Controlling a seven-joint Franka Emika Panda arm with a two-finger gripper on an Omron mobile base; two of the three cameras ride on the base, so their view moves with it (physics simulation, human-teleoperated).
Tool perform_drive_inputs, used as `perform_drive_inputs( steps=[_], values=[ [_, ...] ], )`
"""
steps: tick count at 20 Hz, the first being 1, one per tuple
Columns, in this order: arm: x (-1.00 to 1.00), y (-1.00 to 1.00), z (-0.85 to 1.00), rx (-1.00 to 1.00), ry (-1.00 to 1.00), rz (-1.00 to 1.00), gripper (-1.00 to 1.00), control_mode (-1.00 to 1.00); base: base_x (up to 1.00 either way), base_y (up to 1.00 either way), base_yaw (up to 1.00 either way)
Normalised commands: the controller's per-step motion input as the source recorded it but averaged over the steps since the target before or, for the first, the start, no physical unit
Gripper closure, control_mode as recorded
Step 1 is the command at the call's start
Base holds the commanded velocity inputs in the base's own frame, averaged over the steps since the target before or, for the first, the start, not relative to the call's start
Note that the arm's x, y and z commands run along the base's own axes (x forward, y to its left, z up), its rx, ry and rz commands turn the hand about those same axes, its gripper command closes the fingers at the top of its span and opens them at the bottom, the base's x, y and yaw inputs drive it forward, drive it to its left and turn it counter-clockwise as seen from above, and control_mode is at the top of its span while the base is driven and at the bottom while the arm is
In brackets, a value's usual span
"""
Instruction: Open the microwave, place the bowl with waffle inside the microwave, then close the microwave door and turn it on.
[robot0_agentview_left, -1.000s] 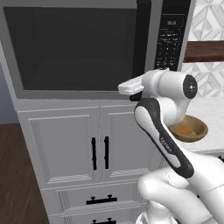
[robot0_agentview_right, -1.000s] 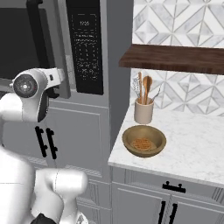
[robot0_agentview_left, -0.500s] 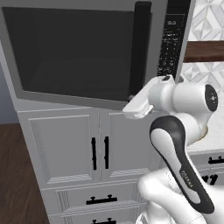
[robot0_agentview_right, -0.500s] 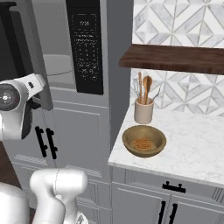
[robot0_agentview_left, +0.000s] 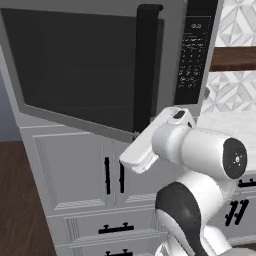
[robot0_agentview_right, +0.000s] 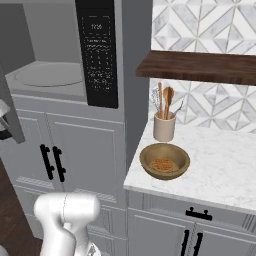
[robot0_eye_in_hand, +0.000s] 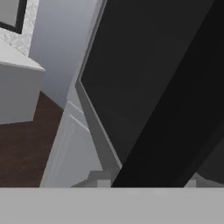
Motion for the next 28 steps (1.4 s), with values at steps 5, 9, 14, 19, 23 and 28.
perform_drive_inputs(
  steps=[5, 9, 14, 19, 23, 28],
  values=[
    [-1.00, 1.00, 0.23, -0.42, 0.00, 0.15, -1.00, -1.00, 0.00, 0.00, 0.00],
    [-1.00, 0.59, 0.39, -0.25, -0.07, 0.05, -1.00, -1.00, 0.00, 0.00, 0.00],
    [-1.00, -0.34, 0.45, -0.02, -0.07, 0.02, -1.00, -1.00, 0.00, 0.00, 0.00],
    [-1.00, -1.00, 0.30, 0.29, -0.01, 0.00, -1.00, -1.00, 0.00, 0.00, 0.00],
    [-0.54, -1.00, 0.43, 0.51, 0.15, 0.02, -1.00, -1.00, 0.00, 0.00, 0.00],
    [0.07, -1.00, 0.52, 0.64, 0.16, 0.09, -1.00, -1.00, 0.00, 0.00, 0.00]
  ],
)
